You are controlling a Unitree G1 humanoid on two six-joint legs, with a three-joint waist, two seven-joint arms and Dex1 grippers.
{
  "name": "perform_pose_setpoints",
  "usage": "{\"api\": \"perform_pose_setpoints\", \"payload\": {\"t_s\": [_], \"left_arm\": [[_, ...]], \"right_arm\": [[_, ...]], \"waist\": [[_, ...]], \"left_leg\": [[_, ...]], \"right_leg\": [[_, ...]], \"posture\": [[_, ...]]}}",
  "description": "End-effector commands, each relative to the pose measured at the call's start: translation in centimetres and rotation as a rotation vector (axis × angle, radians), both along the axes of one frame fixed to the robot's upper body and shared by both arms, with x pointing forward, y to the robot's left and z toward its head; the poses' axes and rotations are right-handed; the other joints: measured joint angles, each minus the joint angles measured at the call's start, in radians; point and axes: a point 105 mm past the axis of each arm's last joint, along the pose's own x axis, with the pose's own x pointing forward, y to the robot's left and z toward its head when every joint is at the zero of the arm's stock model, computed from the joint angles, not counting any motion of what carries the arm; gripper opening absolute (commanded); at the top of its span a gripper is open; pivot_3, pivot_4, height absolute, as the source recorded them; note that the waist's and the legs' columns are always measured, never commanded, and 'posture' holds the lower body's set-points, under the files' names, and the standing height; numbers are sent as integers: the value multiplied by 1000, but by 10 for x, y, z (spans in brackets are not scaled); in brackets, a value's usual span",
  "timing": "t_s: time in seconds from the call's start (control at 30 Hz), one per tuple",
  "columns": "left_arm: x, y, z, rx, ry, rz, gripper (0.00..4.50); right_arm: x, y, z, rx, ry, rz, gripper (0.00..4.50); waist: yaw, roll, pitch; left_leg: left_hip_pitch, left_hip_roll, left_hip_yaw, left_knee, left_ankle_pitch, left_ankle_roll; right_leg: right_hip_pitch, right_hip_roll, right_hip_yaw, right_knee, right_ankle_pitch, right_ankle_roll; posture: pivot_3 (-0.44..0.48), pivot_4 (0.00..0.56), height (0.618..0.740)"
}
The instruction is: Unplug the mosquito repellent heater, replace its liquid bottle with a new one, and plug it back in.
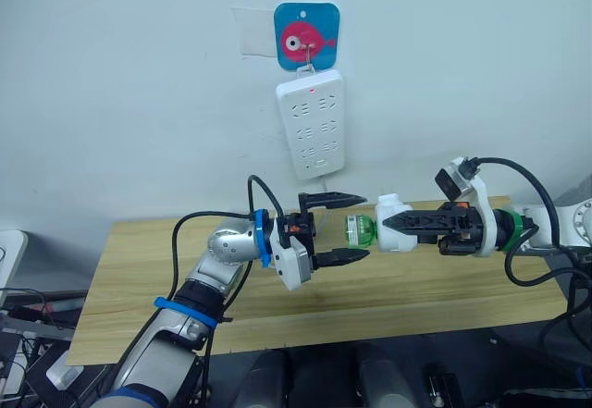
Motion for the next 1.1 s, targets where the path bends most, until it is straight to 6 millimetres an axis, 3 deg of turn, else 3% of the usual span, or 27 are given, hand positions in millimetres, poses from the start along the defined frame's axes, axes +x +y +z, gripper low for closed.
{"api": "perform_pose_setpoints", "payload": {"t_s": [0.03,0.2,0.37,0.43,0.5,0.6,0.8,0.93,1.07,1.1], "left_arm": [[-5,0,5,-26,-18,-24,3881],[-4,1,4,-15,-8,-19,2280],[-1,1,5,-13,54,-15,2248],[-2,0,4,-10,323,-54,2248],[7,1,14,-85,773,-61,2248],[4,2,26,-96,1223,-133,2248],[2,7,11,-20,1920,-191,2248],[0,10,9,-6,2137,-264,2248],[-2,11,13,2,2180,-298,2248],[-1,11,13,-11,2191,-298,2598]], "right_arm": [[-5,1,10,24,-30,22,3033],[-5,0,10,19,-32,18,3033],[-8,-2,9,4,-37,22,3033],[-7,-4,9,-15,-54,14,3033],[-4,-7,12,-41,-88,10,3033],[-8,-11,17,-57,-110,37,3033],[-11,-7,14,-87,-139,87,3033],[-11,-4,12,-91,-149,99,3033],[-12,-3,12,-84,-148,110,3033],[-11,-4,12,-82,-146,109,3033]], "waist": [[0,0,0],[0,0,0],[0,0,0],[-2,0,0],[-8,1,-1],[-14,1,-1],[-28,1,-1],[-29,1,-1],[-27,1,-1],[-27,1,-1]], "left_leg": [[0,0,0,0,0,0],[0,0,0,0,0,0],[0,0,0,0,0,0],[0,0,0,0,0,0],[0,0,0,0,0,0],[-2,1,-3,1,0,0],[-1,0,-4,2,0,0],[-1,0,-3,2,0,0],[-1,-1,-3,2,0,-1],[-1,-1,-3,2,0,-1]], "right_leg": [[0,0,0,0,0,0],[0,0,0,0,0,0],[0,0,0,0,0,0],[0,1,0,0,0,0],[0,1,0,1,0,0],[-2,1,0,2,0,0],[-1,6,-1,2,-1,2],[-1,6,0,3,-1,2],[-1,6,0,3,-1,2],[-1,6,0,3,-1,2]], "posture": [[-156,207,740],[-148,190,740],[-145,181,740],[-143,176,740],[-143,176,740],[-144,179,740],[-142,189,740],[-144,188,740],[-146,189,740],[-151,197,740]]}}
